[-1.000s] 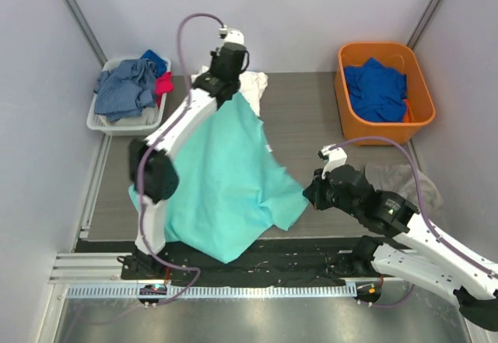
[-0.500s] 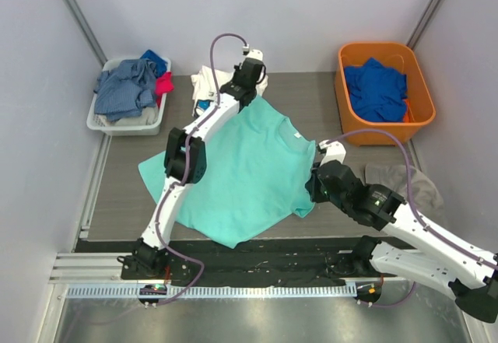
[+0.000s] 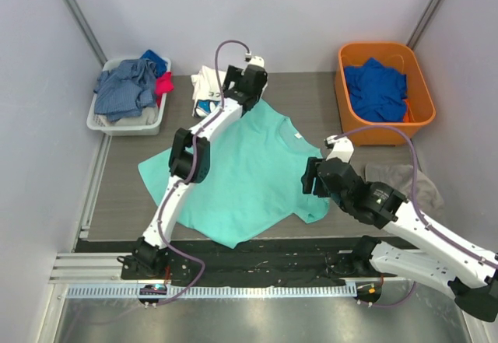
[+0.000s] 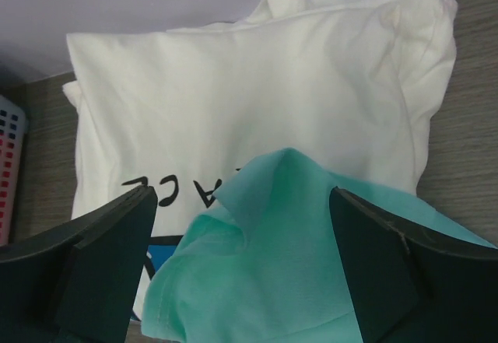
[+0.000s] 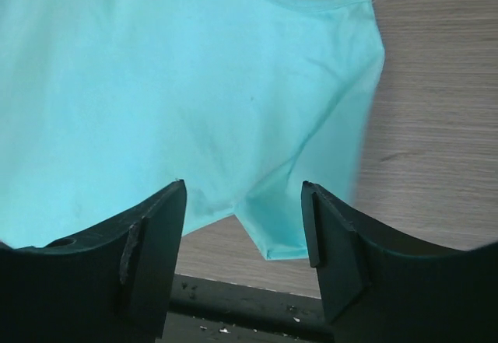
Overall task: Fold and stack the t-shirts
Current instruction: Flatten the tshirt out
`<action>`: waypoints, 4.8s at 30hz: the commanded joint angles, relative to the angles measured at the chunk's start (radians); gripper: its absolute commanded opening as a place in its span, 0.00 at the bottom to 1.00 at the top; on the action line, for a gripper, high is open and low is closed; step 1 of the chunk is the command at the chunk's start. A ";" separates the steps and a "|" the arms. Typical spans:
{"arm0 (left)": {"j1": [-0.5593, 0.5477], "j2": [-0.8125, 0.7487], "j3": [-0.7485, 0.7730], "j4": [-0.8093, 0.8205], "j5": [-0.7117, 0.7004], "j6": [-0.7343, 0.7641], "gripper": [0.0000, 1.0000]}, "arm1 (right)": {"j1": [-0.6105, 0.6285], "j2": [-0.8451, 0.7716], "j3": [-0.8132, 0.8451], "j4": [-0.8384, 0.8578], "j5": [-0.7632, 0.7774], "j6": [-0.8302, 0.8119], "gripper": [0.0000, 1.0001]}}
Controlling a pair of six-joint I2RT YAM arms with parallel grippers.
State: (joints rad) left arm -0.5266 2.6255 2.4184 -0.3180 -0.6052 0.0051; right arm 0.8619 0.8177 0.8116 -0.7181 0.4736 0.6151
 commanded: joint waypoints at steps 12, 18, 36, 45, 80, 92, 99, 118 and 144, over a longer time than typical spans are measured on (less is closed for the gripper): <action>0.011 -0.945 -0.644 -0.116 -0.260 -0.261 1.00 | -0.001 0.122 0.158 0.132 0.140 -0.140 0.84; -0.006 -1.370 -1.022 -0.275 -0.211 -0.517 1.00 | -0.041 0.355 0.222 0.324 0.056 -0.248 0.86; -0.026 -1.812 -1.259 -0.575 -0.177 -0.689 1.00 | -0.308 1.161 0.673 0.557 -0.569 -0.508 0.72; -0.026 -1.895 -1.285 -0.630 -0.191 -0.698 1.00 | -0.336 1.331 0.797 0.500 -0.693 -0.519 0.70; -0.026 -1.820 -1.461 -0.532 -0.058 -0.758 1.00 | -0.500 1.370 0.954 0.365 -0.263 -0.388 0.73; -0.026 -1.839 -1.495 -0.515 -0.041 -0.775 1.00 | -0.298 1.137 0.813 0.298 -0.451 -0.532 0.74; -0.026 -1.868 -1.503 -0.540 -0.044 -0.783 1.00 | -0.117 1.109 0.703 0.295 -0.424 -0.542 0.74; -0.026 -1.938 -1.515 -0.599 -0.051 -0.814 0.99 | 0.160 1.028 0.529 0.304 -0.540 -0.578 0.73; -0.027 -2.033 -1.536 -0.668 -0.087 -0.843 1.00 | 0.313 1.084 0.483 0.371 -0.561 -0.505 0.64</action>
State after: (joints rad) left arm -0.5495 0.6136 0.8909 -0.9676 -0.6579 -0.8131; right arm 1.1656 1.9110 1.2854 -0.3897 -0.0654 0.0914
